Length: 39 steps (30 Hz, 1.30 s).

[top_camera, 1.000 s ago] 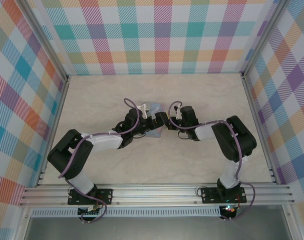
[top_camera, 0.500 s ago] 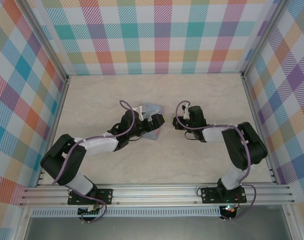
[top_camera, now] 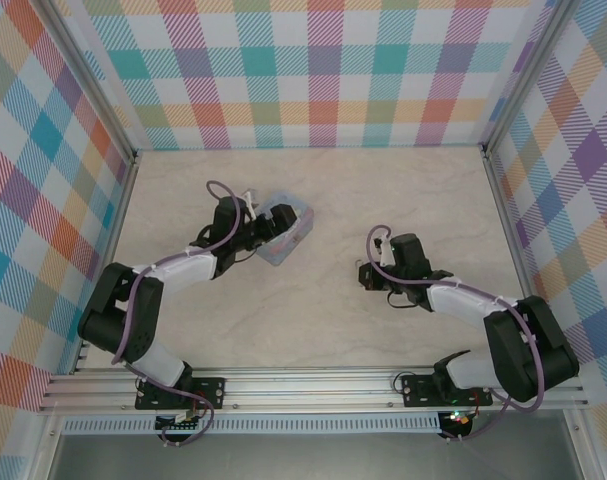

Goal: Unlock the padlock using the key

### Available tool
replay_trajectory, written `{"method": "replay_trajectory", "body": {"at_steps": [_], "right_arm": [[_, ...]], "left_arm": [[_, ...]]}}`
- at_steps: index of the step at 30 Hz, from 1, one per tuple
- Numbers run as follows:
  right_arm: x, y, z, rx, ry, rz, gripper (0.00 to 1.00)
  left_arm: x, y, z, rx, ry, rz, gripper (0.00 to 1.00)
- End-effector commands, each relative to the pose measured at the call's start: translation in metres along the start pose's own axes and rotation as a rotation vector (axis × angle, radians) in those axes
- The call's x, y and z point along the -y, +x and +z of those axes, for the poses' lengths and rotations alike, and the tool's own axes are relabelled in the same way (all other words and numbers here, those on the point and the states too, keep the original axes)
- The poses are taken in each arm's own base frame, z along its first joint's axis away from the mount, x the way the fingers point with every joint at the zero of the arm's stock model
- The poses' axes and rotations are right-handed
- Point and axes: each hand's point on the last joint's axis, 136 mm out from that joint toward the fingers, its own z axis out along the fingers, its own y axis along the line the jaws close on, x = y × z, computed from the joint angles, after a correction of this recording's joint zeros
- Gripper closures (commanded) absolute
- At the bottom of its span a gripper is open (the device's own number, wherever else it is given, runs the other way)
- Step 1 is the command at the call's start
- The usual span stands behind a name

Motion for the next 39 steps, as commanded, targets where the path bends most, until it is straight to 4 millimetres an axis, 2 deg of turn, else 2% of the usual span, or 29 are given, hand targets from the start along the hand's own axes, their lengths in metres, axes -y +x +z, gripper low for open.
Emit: {"method": "replay_trajectory", "body": {"at_steps": [1, 6, 11, 16, 25, 30, 35, 39], "right_arm": [[-0.026, 0.017, 0.0, -0.093, -0.123, -0.016, 0.92], [-0.052, 0.013, 0.014, -0.149, -0.181, -0.005, 0.91], [-0.066, 0.005, 0.033, -0.178, -0.202, 0.063, 0.91], [-0.06, 0.015, 0.051, -0.253, -0.149, 0.095, 0.9], [-0.04, 0.029, 0.059, -0.329, -0.044, 0.085, 0.87], [-0.034, 0.017, 0.051, -0.307, 0.011, 0.014, 0.77], [-0.033, -0.011, 0.026, -0.212, 0.042, -0.037, 0.58], [-0.026, -0.033, 0.0, -0.129, 0.078, -0.056, 0.54]], "left_arm": [[-0.024, 0.009, 0.003, -0.072, -0.076, 0.002, 0.0], [0.001, -0.012, -0.007, -0.041, -0.037, 0.053, 0.0], [0.023, -0.033, -0.034, 0.032, -0.027, 0.112, 0.0], [0.03, -0.038, -0.066, 0.111, -0.03, 0.137, 0.0], [0.011, -0.029, -0.108, 0.195, -0.117, 0.17, 0.0], [-0.002, -0.026, -0.123, 0.21, -0.187, 0.204, 0.0], [-0.007, -0.03, -0.136, 0.242, -0.215, 0.199, 0.0], [-0.013, -0.035, -0.147, 0.28, -0.257, 0.192, 0.0]]}}
